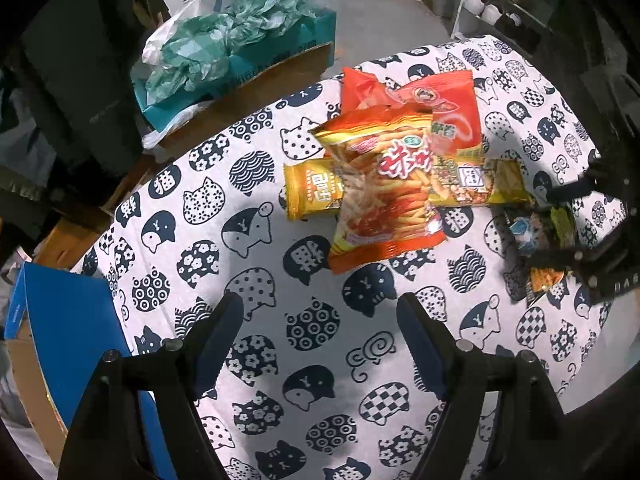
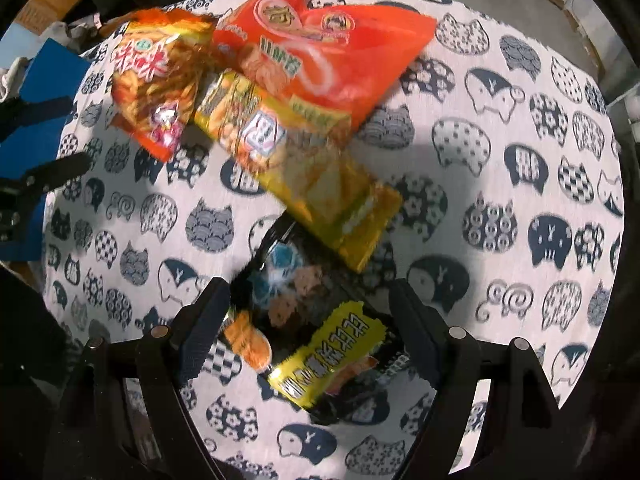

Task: Organize snacks

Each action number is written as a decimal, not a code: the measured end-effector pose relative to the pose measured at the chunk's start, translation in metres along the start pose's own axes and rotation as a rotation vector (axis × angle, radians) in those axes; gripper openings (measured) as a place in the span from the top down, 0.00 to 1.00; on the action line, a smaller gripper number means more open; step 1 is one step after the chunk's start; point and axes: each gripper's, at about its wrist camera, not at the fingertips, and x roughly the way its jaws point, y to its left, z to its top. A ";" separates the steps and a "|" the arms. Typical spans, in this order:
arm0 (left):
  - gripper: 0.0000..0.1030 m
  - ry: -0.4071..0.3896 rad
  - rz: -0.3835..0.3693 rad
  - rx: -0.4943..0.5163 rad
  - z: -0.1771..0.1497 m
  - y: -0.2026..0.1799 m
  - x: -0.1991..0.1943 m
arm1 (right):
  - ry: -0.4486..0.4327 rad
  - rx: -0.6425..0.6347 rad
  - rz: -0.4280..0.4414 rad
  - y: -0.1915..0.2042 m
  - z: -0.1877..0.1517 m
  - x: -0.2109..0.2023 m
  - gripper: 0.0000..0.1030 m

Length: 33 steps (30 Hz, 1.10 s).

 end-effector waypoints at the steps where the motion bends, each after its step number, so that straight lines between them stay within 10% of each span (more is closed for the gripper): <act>1: 0.22 -0.003 -0.002 0.000 0.000 -0.002 -0.001 | 0.005 -0.006 -0.004 0.001 -0.006 0.000 0.22; 24: 0.22 0.043 0.002 -0.004 -0.009 -0.015 0.016 | 0.053 -0.124 -0.110 0.045 -0.063 0.031 0.21; 28: 0.22 0.038 -0.029 -0.037 -0.004 -0.010 0.015 | 0.037 -0.075 -0.114 0.040 -0.063 0.027 0.44; 33: 0.21 0.031 -0.090 -0.093 0.004 -0.007 0.012 | 0.008 -0.020 -0.121 0.029 -0.064 0.010 0.44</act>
